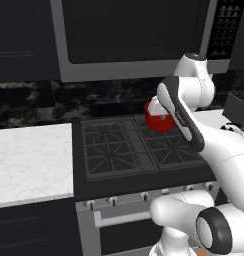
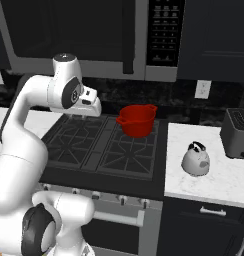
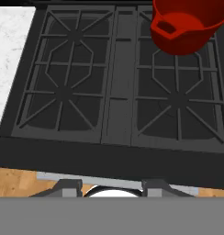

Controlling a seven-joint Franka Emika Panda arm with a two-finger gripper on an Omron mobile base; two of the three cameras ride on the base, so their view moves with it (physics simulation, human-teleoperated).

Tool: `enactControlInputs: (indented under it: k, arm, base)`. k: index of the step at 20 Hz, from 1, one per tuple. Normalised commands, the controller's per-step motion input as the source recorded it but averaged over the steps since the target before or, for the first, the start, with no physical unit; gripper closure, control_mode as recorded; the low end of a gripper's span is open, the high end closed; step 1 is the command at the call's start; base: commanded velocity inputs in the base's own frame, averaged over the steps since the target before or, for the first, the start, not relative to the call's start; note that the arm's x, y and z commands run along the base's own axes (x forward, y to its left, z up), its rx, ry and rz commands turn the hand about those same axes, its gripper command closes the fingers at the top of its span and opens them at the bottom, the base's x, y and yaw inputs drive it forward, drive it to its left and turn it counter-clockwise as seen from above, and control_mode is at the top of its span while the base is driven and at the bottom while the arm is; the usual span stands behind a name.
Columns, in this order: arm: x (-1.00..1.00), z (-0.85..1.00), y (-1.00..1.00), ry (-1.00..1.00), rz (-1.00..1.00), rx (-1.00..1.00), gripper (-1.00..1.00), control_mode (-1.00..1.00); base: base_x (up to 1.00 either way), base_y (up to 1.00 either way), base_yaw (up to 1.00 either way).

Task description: Pick the kettle from the counter and place it on a stove burner. Then turn the burner on.

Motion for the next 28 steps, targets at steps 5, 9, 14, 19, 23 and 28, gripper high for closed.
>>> enactControlInputs:
  k: [5, 9, 14, 19, 23, 28]
  arm:
    - [-0.24, -0.11, -0.16, -0.02, 0.0, 0.02, -1.0, -1.0]
    - [-0.29, -0.18, -0.29, -0.08, 0.02, 0.05, -1.0, -1.0]
    - [-0.2, -0.1, -0.35, -0.11, 0.12, 0.01, -1.0, -1.0]
    - [-0.15, -0.05, -0.52, -0.01, 0.13, 0.0, -1.0, -1.0]
    - [-0.18, -0.12, -0.7, 0.0, 0.01, -0.01, -1.0, -1.0]
    - [-0.07, 0.0, -0.86, 0.0, 0.0, -0.1, -1.0, -1.0]
  base:
    - [0.0, 0.0, 0.0]
    - [0.0, 0.0, 0.0]
    - [0.0, 0.0, 0.0]
    - [0.0, 0.0, 0.0]
    - [0.0, 0.0, 0.0]
    - [0.0, 0.0, 0.0]
